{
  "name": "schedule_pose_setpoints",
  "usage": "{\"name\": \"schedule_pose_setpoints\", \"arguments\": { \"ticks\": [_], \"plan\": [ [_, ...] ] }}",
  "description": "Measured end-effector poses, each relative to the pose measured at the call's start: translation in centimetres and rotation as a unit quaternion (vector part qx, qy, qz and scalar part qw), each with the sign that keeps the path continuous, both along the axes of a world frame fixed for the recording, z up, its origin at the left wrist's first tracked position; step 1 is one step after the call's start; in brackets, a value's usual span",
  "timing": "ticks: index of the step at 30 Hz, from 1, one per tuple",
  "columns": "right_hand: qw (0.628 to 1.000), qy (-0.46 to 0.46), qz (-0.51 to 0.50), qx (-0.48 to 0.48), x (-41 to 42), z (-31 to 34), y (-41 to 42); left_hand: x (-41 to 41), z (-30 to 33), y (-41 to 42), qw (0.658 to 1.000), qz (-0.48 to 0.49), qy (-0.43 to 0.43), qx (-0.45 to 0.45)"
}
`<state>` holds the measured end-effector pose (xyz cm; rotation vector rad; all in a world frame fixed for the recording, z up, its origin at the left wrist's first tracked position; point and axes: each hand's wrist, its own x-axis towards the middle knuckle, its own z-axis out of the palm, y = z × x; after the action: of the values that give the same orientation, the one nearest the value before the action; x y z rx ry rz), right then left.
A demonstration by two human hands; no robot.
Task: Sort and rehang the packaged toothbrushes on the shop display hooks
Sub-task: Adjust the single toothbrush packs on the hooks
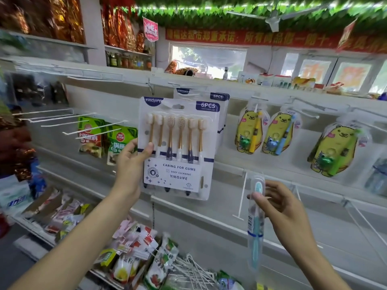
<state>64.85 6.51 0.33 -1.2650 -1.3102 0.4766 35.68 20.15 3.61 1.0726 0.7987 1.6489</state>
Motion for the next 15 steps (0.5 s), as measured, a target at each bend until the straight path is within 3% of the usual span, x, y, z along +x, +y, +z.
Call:
{"name": "schedule_pose_setpoints", "arguments": {
  "ticks": [15],
  "plan": [
    [0.999, 0.004, -0.04, -0.025, -1.6, -1.2, 3.0, -0.3, 1.3, 5.6, 0.999, -0.031, -0.027, 0.002]
  ]
}}
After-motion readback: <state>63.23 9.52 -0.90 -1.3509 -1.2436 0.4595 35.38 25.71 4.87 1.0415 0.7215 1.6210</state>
